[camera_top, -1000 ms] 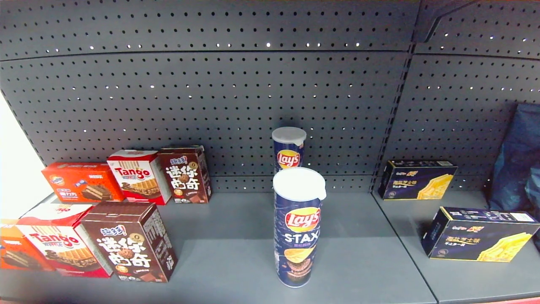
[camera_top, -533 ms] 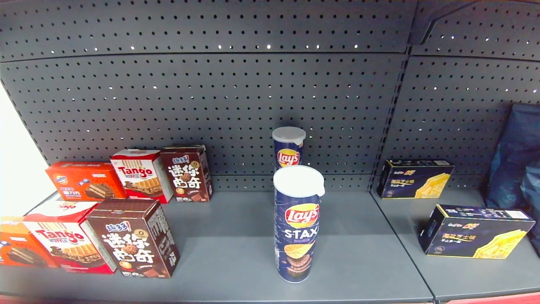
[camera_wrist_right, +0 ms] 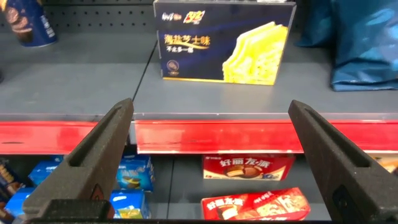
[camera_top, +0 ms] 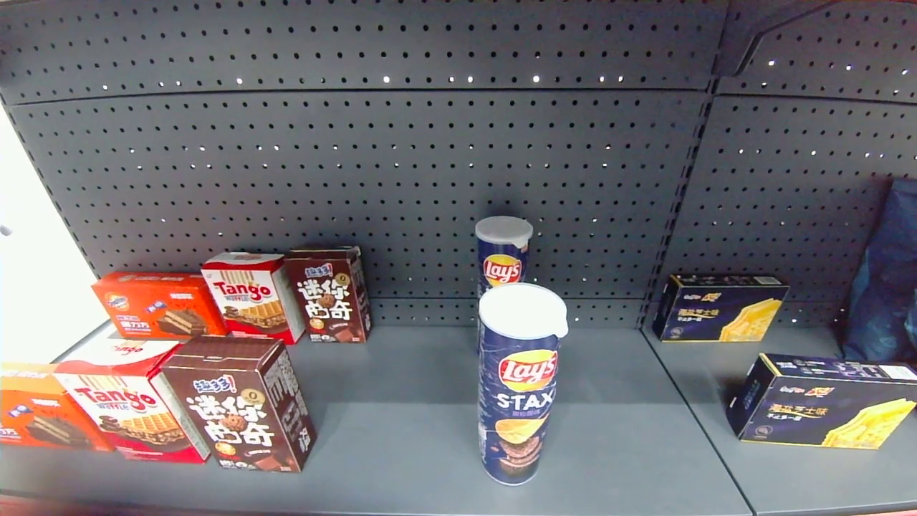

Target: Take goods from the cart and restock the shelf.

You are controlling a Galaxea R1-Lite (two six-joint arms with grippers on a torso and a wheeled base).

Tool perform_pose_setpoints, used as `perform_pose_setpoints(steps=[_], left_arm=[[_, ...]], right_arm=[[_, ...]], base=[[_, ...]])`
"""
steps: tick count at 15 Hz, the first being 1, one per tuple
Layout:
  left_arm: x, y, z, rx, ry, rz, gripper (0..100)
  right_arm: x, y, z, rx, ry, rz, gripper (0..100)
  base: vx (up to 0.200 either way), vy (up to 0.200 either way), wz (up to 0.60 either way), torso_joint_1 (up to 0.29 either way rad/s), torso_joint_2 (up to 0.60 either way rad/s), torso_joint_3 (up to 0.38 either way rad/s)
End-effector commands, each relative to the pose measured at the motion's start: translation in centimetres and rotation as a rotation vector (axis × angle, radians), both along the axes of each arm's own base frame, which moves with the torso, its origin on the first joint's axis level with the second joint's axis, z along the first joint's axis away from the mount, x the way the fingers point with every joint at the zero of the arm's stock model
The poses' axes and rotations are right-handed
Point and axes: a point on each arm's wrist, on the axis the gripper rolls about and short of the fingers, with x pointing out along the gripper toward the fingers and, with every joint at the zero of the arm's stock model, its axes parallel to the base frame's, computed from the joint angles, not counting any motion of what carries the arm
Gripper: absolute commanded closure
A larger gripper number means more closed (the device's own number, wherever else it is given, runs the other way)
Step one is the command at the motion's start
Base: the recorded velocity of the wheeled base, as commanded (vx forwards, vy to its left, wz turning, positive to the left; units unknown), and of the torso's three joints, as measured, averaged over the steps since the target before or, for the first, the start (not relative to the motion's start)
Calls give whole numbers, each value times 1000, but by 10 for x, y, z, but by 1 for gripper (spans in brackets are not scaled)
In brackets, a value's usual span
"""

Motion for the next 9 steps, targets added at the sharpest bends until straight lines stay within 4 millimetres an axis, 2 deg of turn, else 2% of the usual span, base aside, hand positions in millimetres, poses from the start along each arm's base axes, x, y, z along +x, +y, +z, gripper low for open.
perform_pose_setpoints(steps=[1, 9], left_arm=[[0, 0, 0, 2, -1, 0, 0], [0, 0, 0, 37, -3, -1, 0]], right_arm=[[0, 0, 0, 0, 1, 1, 0], [0, 0, 0, 0, 1, 1, 0]], base=[[0, 0, 0, 0, 0, 0], [0, 0, 0, 0, 0, 0]])
